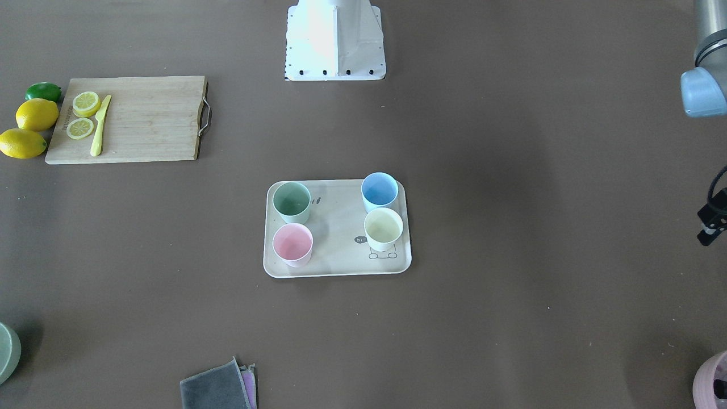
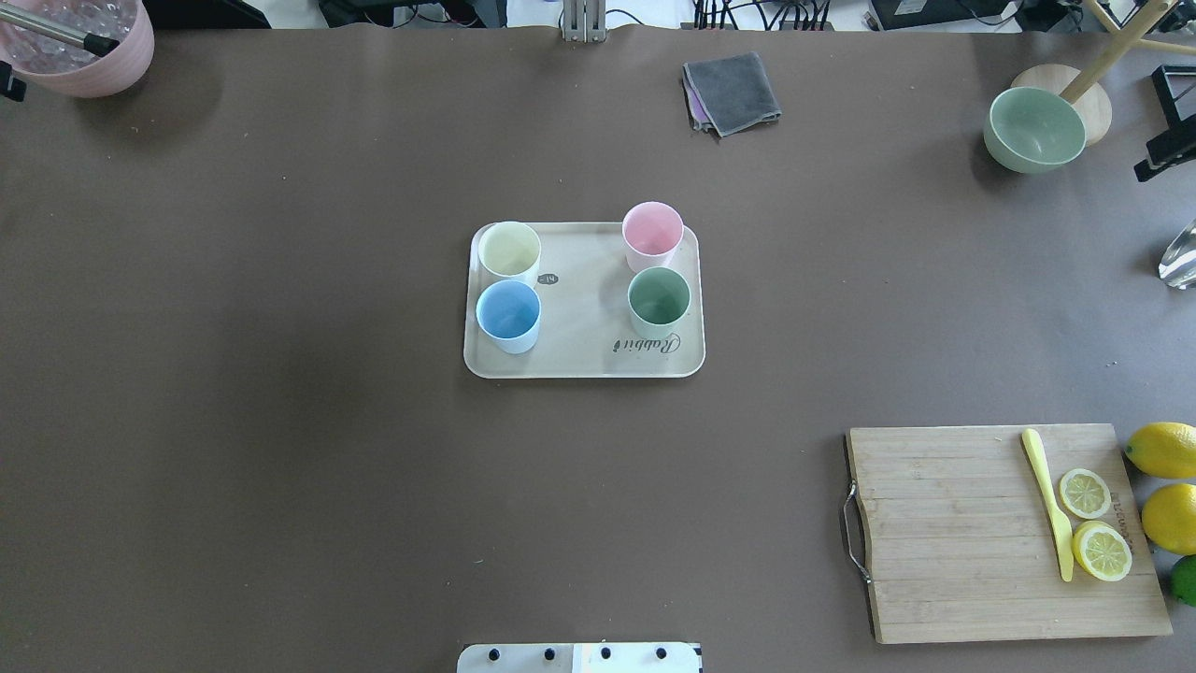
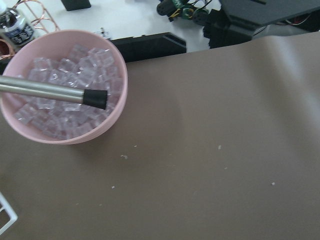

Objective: Place all cups on tray

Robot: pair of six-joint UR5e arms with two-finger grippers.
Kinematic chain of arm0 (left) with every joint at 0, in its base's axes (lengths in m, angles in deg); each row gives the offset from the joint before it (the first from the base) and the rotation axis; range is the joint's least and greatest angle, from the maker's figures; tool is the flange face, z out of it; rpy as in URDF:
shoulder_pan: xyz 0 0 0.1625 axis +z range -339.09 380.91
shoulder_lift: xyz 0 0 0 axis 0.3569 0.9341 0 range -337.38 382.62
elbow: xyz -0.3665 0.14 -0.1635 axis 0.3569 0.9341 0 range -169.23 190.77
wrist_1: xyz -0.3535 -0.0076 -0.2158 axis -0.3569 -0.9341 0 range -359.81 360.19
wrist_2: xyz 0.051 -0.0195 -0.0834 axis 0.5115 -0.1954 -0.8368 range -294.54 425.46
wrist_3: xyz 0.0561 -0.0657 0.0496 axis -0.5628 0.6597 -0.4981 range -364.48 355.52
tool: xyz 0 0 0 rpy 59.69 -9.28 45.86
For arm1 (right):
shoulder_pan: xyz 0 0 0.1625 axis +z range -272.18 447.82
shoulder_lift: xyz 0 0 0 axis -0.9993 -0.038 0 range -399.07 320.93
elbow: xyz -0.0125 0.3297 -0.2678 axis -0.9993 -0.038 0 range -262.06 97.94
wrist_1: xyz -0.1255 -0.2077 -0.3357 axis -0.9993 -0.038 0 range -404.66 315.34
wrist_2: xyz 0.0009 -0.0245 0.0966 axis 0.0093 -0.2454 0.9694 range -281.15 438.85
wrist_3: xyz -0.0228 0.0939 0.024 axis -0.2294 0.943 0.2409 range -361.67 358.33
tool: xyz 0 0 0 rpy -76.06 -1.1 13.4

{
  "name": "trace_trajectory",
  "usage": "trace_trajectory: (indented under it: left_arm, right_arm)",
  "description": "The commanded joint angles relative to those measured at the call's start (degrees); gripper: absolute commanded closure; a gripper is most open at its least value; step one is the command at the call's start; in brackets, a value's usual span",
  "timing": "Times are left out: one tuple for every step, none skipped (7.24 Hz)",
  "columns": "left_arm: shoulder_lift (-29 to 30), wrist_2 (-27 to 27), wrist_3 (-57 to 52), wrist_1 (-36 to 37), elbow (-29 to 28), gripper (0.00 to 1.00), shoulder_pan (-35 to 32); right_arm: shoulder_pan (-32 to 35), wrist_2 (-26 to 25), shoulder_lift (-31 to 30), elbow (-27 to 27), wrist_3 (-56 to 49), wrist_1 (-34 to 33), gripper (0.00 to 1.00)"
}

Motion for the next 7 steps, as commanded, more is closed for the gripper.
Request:
trace_trajectory:
  left_arm:
    - [-3.14,-2.65,-11.52,8.33,-0.17,0.02,-6.28]
    - [-3.23,-2.74,-14.69,11.69,-0.17,0.02,-8.66]
    - [-5.06,-2.91,-15.42,12.33,0.26,0.02,-10.25]
    - [-8.12,-6.05,-15.34,11.99,0.44,0.02,-10.44]
    - [-11.98,-8.17,-15.16,11.99,3.75,0.02,-11.14]
    - [-14.98,-8.27,-14.9,11.9,6.04,0.02,-11.23]
    - [-16.57,-8.28,-14.72,11.9,7.37,0.02,-11.23]
  right_arm:
    - [4.8,0.3,-4.5,0.15,-6.41,-0.29,0.0]
    - [6.29,0.56,-4.6,0.67,-8.44,-3.16,0.0]
    - [6.74,0.91,-4.52,2.59,-9.5,-8.67,0.0]
    - [6.75,0.92,-4.78,4.7,-9.51,-12.12,0.0]
    - [6.66,0.83,-6.26,6.64,-9.42,-12.85,0.0]
    - [6.66,0.83,-6.71,7.0,-9.42,-12.86,0.0]
    - [6.66,0.48,-6.71,7.01,-9.42,-12.86,0.0]
